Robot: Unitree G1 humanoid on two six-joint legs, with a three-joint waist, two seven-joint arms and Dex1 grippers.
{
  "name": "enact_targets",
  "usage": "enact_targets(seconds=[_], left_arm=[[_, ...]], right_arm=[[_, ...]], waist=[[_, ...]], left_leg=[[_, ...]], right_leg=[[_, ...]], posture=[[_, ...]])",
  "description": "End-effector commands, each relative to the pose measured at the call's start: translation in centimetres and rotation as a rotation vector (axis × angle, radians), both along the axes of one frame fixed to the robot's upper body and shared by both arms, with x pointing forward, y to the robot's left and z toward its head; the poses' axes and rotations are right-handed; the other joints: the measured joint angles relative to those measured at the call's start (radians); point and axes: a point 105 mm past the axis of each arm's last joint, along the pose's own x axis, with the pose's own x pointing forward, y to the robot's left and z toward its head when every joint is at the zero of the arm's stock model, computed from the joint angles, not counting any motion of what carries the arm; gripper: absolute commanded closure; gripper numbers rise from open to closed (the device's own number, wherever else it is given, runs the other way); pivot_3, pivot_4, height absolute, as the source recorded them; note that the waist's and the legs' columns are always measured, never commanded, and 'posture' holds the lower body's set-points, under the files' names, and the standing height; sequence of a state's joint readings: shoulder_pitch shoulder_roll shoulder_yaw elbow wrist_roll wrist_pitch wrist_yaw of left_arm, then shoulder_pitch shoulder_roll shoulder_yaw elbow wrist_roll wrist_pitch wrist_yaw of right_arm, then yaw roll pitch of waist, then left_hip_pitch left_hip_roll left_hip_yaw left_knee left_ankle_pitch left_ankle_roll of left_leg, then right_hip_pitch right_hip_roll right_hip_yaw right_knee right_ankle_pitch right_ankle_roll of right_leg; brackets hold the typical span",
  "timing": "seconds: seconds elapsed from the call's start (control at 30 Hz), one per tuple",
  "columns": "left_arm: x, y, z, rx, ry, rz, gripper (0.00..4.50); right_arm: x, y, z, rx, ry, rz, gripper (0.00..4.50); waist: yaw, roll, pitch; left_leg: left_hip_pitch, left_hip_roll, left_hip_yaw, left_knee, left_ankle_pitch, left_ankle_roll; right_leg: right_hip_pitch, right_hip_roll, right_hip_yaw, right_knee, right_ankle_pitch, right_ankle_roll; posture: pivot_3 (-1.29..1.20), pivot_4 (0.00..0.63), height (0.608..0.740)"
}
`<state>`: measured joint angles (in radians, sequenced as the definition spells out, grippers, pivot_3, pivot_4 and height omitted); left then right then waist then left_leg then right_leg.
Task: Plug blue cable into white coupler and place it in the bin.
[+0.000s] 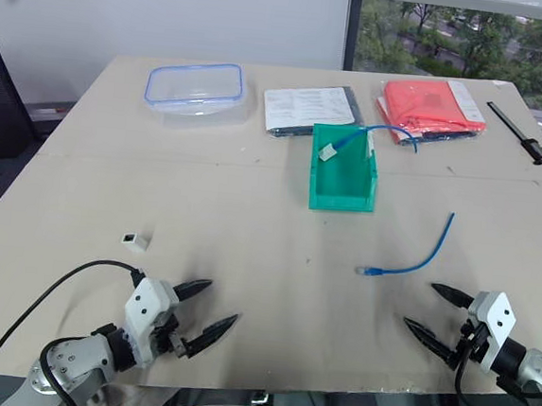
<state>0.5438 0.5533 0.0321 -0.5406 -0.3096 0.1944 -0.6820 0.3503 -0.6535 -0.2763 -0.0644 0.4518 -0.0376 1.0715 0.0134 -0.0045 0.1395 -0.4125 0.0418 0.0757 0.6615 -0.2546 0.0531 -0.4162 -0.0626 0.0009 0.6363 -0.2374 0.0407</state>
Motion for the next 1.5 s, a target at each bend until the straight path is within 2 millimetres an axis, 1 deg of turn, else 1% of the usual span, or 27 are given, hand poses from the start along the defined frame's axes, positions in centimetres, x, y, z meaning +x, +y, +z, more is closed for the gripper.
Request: enact_targets(seconds=[0.03, 0.13, 0.23, 0.57, 0.7, 0.77, 0.9, 1.07, 1.2, 1.33, 1.4, 1.43, 1.47, 1.5], left_arm=[[0.0, -0.6, 0.3, -0.009, 0.02, -0.026, 0.0], [0.5, -1.4, 1.1, -0.014, 0.009, -0.045, 0.0], [0.6, -1.4, 1.2, -0.011, 0.014, -0.046, 0.0], [0.8, -0.7, 0.7, -0.005, 0.022, -0.047, 0.0], [0.8, -0.7, 0.6, 0.005, 0.005, -0.066, 0.0], [1.0, -0.8, 1.0, 0.018, -0.015, -0.098, 0.0], [1.3, -1.3, 2.5, 0.067, -0.062, -0.241, 0.0], [2.5, -2.7, 5.8, 0.088, -0.127, -0.454, 0.0], [3.1, -3.9, 8.5, 0.087, -0.153, -0.6, 0.0], [2.9, -4.5, 9.9, 0.1, -0.147, -0.716, 0.0], [2.9, -4.5, 10.3, 0.102, -0.146, -0.735, 0.0], [3.0, -4.4, 10.3, 0.109, -0.147, -0.739, 0.0], [3.1, -4.3, 10.3, 0.116, -0.148, -0.742, 0.0], [3.1, -4.2, 10.2, 0.123, -0.145, -0.744, 0.0]], right_arm=[[-0.1, -0.4, 1.0, -0.018, -0.043, -0.003, 0.04], [-0.1, -0.4, 1.1, -0.02, -0.047, -0.009, 0.04], [0.0, -0.3, 1.2, -0.02, -0.05, -0.008, 0.04], [0.4, -0.3, 1.7, -0.026, -0.056, 0.004, 0.04], [1.2, 0.3, 2.5, -0.031, -0.085, 0.047, 0.04], [1.7, 1.1, 3.0, -0.038, -0.101, 0.093, 0.04], [3.2, 2.8, 3.6, -0.078, -0.097, 0.2, 0.04], [4.8, 4.5, 3.5, -0.15, -0.052, 0.331, 0.04], [5.7, 4.9, 3.2, -0.2, -0.015, 0.411, 0.04], [6.5, 5.3, 2.9, -0.231, -0.002, 0.469, 0.04], [6.9, 5.5, 2.7, -0.24, -0.003, 0.482, 0.56], [7.1, 5.6, 2.6, -0.24, -0.005, 0.484, 0.9], [7.2, 5.7, 2.6, -0.239, -0.006, 0.485, 1.38], [7.3, 5.8, 2.5, -0.236, -0.007, 0.488, 1.69]], waist=[[0.0, 0.0, 0.0], [0.003, 0.0, 0.0], [0.0, -0.001, 0.001], [0.0, -0.002, 0.002], [0.0, -0.002, 0.002], [0.0, -0.003, 0.002], [0.0, -0.003, 0.003], [0.002, -0.004, 0.003], [0.001, -0.005, 0.005], [-0.003, -0.007, 0.006], [-0.003, -0.007, 0.006], [-0.002, -0.007, 0.006], [-0.002, -0.007, 0.006], [-0.002, -0.007, 0.007]], left_leg=[[0.0, 0.0, 0.0, 0.0, 0.0, 0.0], [-0.001, 0.0, -0.001, 0.0, 0.0, 0.0], [-0.001, 0.0, -0.001, 0.001, 0.0, 0.0], [-0.001, 0.0, -0.001, 0.001, 0.0, 0.0], [-0.001, 0.0, -0.001, 0.002, 0.0, 0.0], [-0.001, 0.0, -0.001, 0.003, 0.0, 0.0], [-0.001, 0.001, -0.002, 0.005, 0.0, 0.0], [-0.001, 0.001, -0.002, 0.007, 0.0, 0.0], [-0.002, 0.0, -0.002, 0.007, 0.0, 0.0], [-0.002, -0.001, -0.001, 0.007, 0.0, 0.0], [-0.001, -0.001, -0.001, 0.007, 0.0, 0.0], [-0.001, -0.001, -0.002, 0.007, 0.0, 0.0], [-0.001, -0.001, -0.002, 0.007, 0.0, 0.0], [-0.001, -0.001, -0.002, 0.007, 0.0, 0.0]], right_leg=[[0.0, 0.0, 0.0, 0.0, 0.0, 0.0], [0.0, 0.0, -0.002, 0.0, 0.0, 0.0], [0.001, 0.0, -0.003, 0.0, 0.0, 0.0], [0.002, 0.004, -0.002, 0.0, 0.0, 0.0], [0.002, 0.004, -0.002, 0.0, 0.0, 0.0], [0.002, 0.005, -0.002, 0.001, 0.0, 0.0], [0.002, 0.006, -0.002, 0.003, 0.0, 0.0], [0.002, 0.006, -0.003, 0.004, 0.0, 0.0], [0.002, 0.007, -0.003, 0.004, 0.0, 0.0], [0.003, 0.009, -0.002, 0.004, 0.0, 0.0], [0.002, 0.011, -0.002, 0.004, 0.0, 0.0], [0.002, 0.011, -0.002, 0.005, 0.0, 0.0], [0.002, 0.011, -0.002, 0.005, 0.0, 0.0], [0.003, 0.012, -0.002, 0.005, 0.0, 0.0]], posture=[[0.0, 0.15, 0.74], [0.0, 0.15, 0.74], [0.0, 0.15, 0.74], [0.0, 0.15, 0.74], [0.0, 0.15, 0.74], [0.0, 0.15, 0.74], [0.0, 0.15, 0.74], [0.0, 0.15, 0.74], [0.0, 0.15, 0.74], [0.0, 0.15, 0.74], [0.0, 0.15, 0.74], [0.0, 0.15, 0.74], [0.0, 0.15, 0.74], [0.0, 0.15, 0.74]])
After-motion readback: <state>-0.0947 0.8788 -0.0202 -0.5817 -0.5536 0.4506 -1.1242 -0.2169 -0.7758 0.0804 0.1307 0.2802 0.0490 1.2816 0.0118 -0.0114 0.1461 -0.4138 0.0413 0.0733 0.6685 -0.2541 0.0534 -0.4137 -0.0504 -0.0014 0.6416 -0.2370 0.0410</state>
